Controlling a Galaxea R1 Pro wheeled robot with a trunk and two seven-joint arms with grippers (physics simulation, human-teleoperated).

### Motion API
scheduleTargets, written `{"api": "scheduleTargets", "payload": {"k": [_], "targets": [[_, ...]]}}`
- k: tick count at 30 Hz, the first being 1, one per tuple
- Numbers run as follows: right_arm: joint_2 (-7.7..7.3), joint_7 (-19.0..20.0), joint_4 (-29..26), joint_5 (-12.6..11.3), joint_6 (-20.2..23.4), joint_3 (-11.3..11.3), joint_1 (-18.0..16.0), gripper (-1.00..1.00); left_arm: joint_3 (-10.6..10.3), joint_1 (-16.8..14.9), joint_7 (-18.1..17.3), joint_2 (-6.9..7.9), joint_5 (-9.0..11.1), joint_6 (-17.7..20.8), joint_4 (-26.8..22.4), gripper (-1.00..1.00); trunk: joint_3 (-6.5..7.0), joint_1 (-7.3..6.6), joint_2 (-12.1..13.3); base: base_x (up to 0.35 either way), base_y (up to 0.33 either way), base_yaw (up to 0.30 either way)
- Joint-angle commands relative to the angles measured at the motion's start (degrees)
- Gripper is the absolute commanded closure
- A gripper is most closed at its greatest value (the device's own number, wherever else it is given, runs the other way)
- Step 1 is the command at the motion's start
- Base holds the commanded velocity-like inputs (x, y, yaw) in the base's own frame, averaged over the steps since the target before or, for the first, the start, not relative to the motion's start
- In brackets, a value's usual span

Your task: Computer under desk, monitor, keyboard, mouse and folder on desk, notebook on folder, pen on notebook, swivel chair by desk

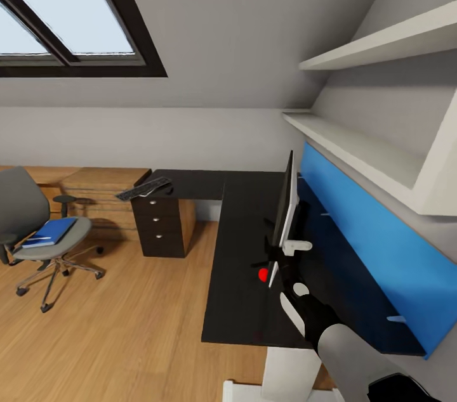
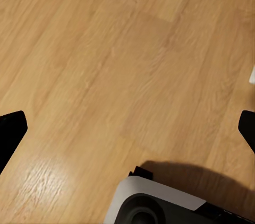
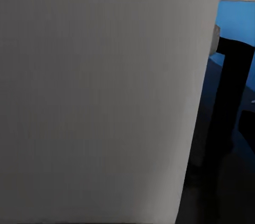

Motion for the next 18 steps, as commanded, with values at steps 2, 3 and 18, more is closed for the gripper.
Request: {"api": "scheduleTargets", "payload": {"k": [2, 3, 18], "targets": [[-0.06, -0.37, 0.06, -0.68, -0.26, 0.43, -0.07, -1.0, -0.1, -0.03, 0.32, -0.01, -0.18, -0.13, 0.01, -1.0, -0.11, 0.04, -0.1, 0.003, -0.013, 0.0], [-0.06, -0.37, 0.06, -0.68, -0.26, 0.43, -0.07, -1.0, -0.07, -0.03, 0.32, -0.02, -0.18, -0.13, 0.01, -1.0, -0.11, 0.04, -0.1, -0.081, -0.058, 0.0], [-0.06, -0.37, 0.06, -0.68, -0.26, 0.48, -0.07, -1.0, 0.17, -0.03, 0.4, 0.0, -0.1, -0.12, 0.01, -1.0, -0.11, 0.04, -0.1, -0.085, -0.014, 0.0]]}}
